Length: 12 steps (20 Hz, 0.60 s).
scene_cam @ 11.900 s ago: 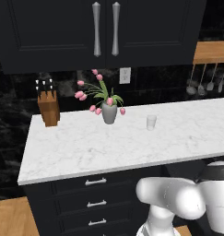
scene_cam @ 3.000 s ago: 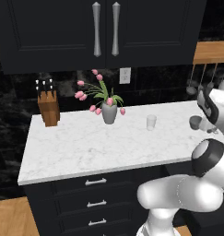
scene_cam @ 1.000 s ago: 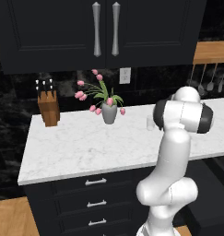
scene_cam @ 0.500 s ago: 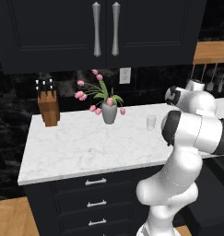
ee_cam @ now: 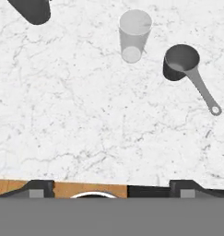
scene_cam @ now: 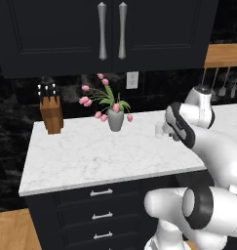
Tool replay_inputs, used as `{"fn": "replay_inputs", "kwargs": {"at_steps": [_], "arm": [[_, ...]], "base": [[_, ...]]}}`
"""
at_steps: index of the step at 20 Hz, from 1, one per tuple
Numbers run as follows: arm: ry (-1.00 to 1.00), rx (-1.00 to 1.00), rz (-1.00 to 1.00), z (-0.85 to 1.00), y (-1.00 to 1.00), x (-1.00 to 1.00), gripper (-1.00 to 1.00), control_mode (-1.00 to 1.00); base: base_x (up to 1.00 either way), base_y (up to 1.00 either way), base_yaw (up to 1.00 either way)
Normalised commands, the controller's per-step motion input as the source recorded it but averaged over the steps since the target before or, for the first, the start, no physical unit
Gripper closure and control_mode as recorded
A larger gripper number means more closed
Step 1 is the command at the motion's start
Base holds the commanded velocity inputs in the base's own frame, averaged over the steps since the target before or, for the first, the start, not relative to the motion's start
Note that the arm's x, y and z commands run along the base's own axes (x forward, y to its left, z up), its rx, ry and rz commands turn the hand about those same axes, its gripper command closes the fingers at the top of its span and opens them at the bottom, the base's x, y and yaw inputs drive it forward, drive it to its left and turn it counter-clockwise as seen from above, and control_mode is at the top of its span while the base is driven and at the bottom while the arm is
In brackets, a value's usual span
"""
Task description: Pick the measuring cup from the drawer and place it on the counter.
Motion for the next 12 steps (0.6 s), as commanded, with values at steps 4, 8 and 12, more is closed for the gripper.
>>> {"fn": "replay_inputs", "kwargs": {"at_steps": [4,8,12], "arm": [[-0.11,0.0,-0.18,0.53,0.65,-1.0,-1.0,-1.0],[-0.02,0.0,-0.04,0.96,0.06,-1.0,-1.0,-1.0],[0.0,0.0,0.0,1.0,0.0,-1.0,-1.0,-1.0]], "base": [[0.0,0.0,0.0],[0.0,0.0,0.0],[0.0,0.0,0.0]]}}
